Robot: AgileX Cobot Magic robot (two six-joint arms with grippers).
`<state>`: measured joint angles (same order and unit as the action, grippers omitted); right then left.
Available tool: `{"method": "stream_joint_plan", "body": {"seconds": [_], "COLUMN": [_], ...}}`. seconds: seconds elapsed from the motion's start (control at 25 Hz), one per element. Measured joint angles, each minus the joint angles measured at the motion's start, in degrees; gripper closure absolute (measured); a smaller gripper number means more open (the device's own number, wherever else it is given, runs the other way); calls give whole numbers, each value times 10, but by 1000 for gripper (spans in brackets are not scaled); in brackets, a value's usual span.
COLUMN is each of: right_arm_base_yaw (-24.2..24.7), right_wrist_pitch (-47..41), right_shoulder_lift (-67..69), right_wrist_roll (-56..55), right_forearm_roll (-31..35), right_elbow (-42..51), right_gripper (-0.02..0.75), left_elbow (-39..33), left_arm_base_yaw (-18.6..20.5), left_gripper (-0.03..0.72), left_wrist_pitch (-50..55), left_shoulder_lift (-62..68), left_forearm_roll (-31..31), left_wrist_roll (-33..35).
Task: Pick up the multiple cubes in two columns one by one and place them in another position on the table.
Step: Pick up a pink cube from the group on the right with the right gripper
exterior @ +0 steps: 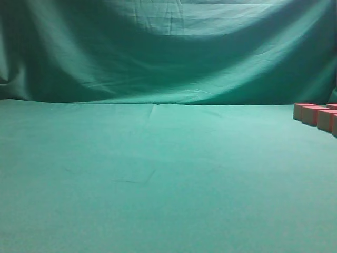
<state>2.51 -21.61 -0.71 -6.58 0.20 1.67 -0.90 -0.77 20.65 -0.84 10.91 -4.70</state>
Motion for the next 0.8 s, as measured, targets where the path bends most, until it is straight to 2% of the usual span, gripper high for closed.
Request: {"method": "stream_joint_plan", "body": {"seconds": [0.8], "right_arm_base_yaw": [0], "right_wrist_pitch": [0], "right_shoulder_lift": [0], "right_wrist_roll": [0], "right_forearm_roll": [0], "right_elbow": [0], "right_gripper": [738], "left_elbow": [0], "left_arm_base_yaw": [0], "left_gripper": [688], "left_wrist_pitch": [0], "left_shoulder_lift": [0], "left_forearm_roll": [0], "left_wrist_roll": [0]}}
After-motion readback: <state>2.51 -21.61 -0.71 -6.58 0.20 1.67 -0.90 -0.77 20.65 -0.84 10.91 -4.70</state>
